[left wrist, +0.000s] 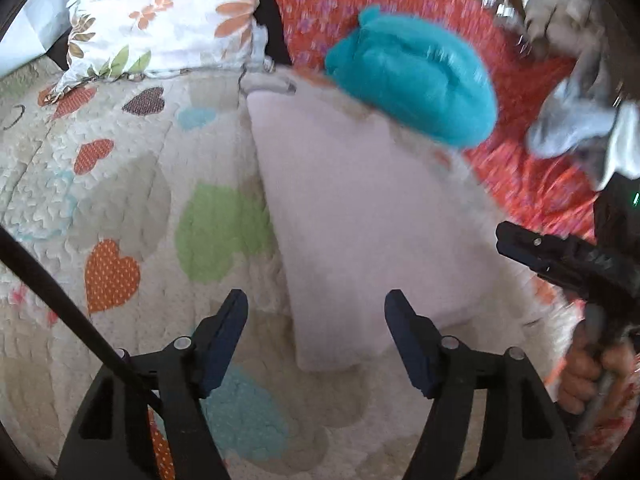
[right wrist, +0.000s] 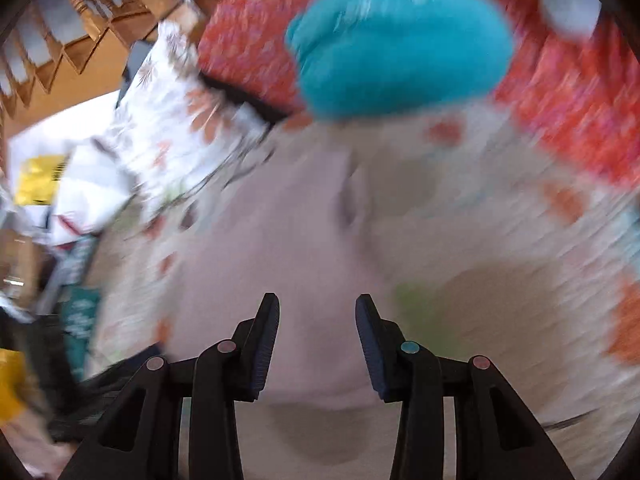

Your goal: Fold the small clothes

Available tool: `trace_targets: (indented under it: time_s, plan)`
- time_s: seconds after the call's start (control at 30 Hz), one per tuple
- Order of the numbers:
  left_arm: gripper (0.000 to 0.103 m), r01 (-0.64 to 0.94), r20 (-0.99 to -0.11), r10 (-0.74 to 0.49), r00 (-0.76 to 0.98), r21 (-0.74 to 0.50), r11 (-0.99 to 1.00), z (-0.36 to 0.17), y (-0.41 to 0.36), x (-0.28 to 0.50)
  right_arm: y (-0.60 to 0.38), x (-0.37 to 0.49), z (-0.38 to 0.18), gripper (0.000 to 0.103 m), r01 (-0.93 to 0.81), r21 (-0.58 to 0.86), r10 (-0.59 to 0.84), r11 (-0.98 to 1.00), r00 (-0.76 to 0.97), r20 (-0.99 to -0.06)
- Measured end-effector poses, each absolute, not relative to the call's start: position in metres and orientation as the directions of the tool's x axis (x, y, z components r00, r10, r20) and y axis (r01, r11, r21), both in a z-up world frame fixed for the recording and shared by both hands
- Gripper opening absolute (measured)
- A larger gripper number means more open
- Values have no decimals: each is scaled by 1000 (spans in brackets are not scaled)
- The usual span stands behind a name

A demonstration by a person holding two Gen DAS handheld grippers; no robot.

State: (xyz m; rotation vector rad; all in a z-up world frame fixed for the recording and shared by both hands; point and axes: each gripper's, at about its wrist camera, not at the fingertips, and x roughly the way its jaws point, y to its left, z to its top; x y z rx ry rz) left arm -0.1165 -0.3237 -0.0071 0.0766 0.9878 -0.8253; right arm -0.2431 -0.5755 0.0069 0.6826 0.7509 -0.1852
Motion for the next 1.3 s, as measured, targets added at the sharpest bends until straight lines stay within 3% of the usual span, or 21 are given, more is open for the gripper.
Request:
trace_targets:
  time_s: [0.07,0.13,0.2,0.37,0.5,0.6,0.67,0.77,0.9,0.93,1.07,1.13,1.3]
  plan:
    - [70,640,-835,-505,216,-270,720,-32,-337,-115,-572,-227,-19,43,414,503,154,758,636,-756]
    - [71,649,-834,-494,244,-238,722,-34,-338,-120,-568,-221,-34,41,466,408,110,785,543,-833]
    - [71,683,-838,-479,262,-190,705,-26,-342,-128,-566,-223,-26,40,448,384,81,807,561,-824]
    - [81,701,-846,-483,228,-201,684,-34,-345,-132,-566,-229,10,42,428,376,-22,822,683,-730]
    - [103,729,-820,-514,251,-189,658,-37,-348,-142,-571,-206,18,42,404,445,19,799,723,-691]
    - [103,763,-811,-482,332,-70,643,-42,-358,-156,-577,-166,16,43,380,450,53,808,715,-697]
    - [103,775,-792,-479,377,-13,632,-44,-359,-163,-590,-142,-4,44,379,500,153,779,659,-737]
    - [103,785,-794,-488,363,-22,619,-42,-355,-163,-616,-142,-23,31,534,485,82,693,610,-788]
    - [103,786,-797,-529,291,-116,607,-26,-333,-152,-608,-156,9,36,562,310,-137,767,615,-777]
    - [103,778,-791,-544,280,-145,611,-20,-325,-149,-602,-160,16,36,535,313,-136,785,641,-755]
    - [103,713,-725,-593,350,-204,671,12,-293,-139,-580,-173,30,36,374,485,45,791,755,-655]
    - [103,665,-686,-581,439,-186,723,26,-275,-133,-563,-173,27,36,258,627,220,735,784,-581]
    - [103,505,-583,-480,655,-134,853,49,-228,-130,-509,-148,3,36,103,775,502,624,708,-497]
